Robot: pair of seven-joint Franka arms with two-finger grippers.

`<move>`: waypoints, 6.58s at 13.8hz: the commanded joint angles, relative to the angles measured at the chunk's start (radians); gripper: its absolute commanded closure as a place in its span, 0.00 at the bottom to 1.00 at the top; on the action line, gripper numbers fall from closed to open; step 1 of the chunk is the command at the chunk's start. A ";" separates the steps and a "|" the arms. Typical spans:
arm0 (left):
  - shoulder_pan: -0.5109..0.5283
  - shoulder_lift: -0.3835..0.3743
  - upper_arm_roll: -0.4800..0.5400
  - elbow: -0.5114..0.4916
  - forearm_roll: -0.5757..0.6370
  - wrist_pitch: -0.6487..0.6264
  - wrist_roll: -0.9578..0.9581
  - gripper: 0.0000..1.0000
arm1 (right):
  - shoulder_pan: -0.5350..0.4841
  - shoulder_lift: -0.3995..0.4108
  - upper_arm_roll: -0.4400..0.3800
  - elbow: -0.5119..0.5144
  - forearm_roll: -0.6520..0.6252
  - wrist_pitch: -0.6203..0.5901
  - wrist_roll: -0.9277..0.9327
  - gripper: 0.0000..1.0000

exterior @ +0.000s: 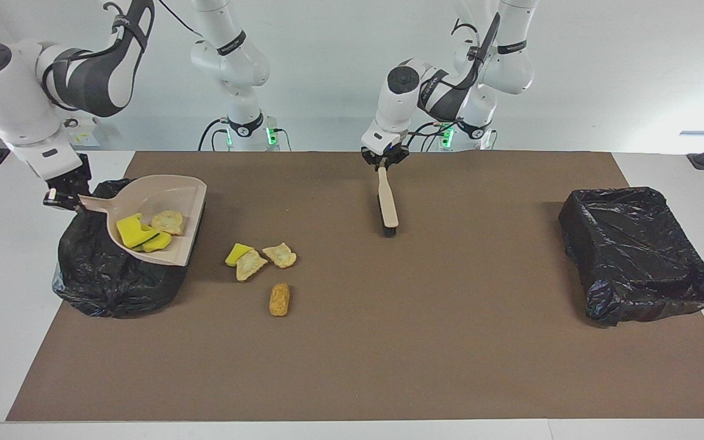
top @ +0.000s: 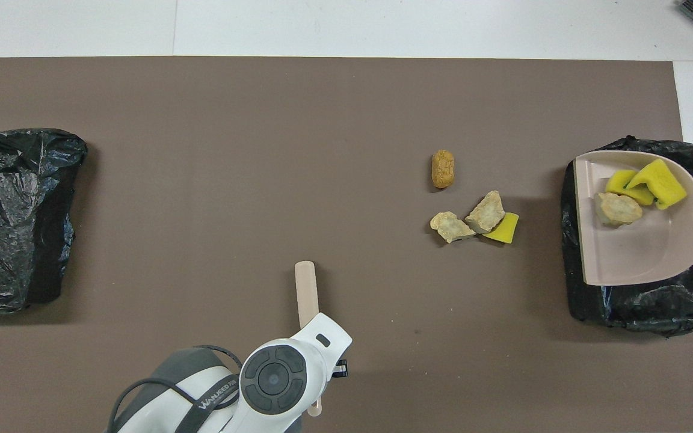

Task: Sweep and dump trash in bin
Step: 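Tip the dustpan over the black bag with the right gripper, then set the dustpan down near the brush with the right gripper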

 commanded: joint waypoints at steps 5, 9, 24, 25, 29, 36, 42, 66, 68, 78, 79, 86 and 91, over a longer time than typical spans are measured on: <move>-0.024 0.000 0.014 -0.028 0.015 0.018 -0.020 0.20 | -0.105 -0.014 0.005 -0.027 -0.216 0.180 0.002 1.00; 0.015 0.001 0.017 -0.023 0.015 0.002 -0.016 0.00 | -0.122 -0.054 0.005 -0.102 -0.404 0.244 0.198 1.00; 0.587 -0.110 0.026 0.043 0.075 -0.163 0.498 0.00 | 0.108 -0.185 0.008 -0.191 -0.765 -0.034 0.703 1.00; 0.626 -0.113 0.026 0.058 0.076 -0.173 0.572 0.00 | 0.120 -0.222 0.010 -0.236 -0.831 -0.028 0.735 1.00; 0.759 -0.110 0.026 0.216 0.095 -0.328 0.779 0.00 | 0.125 -0.272 0.010 -0.307 -0.867 -0.014 0.805 1.00; 0.794 -0.032 0.028 0.499 0.164 -0.477 0.787 0.00 | 0.108 -0.282 0.002 -0.179 -0.605 -0.016 0.336 1.00; 0.791 0.065 0.026 0.701 0.191 -0.538 0.780 0.00 | 0.106 -0.282 0.007 -0.138 -0.350 -0.092 0.225 1.00; 0.779 0.048 0.020 0.698 0.182 -0.515 0.744 0.00 | 0.542 -0.148 0.042 -0.031 0.262 -0.272 1.956 1.00; 0.779 0.048 0.020 0.698 0.182 -0.514 0.743 0.00 | 0.605 -0.076 0.042 0.011 0.255 -0.266 2.053 1.00; 0.779 0.048 0.020 0.696 0.182 -0.512 0.743 0.00 | 0.862 0.323 0.041 0.298 0.241 -0.131 2.386 1.00; 0.779 0.048 0.020 0.695 0.182 -0.512 0.743 0.00 | 0.870 0.357 0.041 0.313 0.241 -0.102 2.389 1.00; 0.777 0.047 0.020 0.695 0.182 -0.512 0.743 0.00 | 0.907 0.517 0.041 0.413 0.262 0.024 2.478 1.00; 0.777 0.047 0.020 0.695 0.182 -0.512 0.743 0.00 | 0.907 0.505 0.039 0.401 0.285 -0.011 2.481 0.00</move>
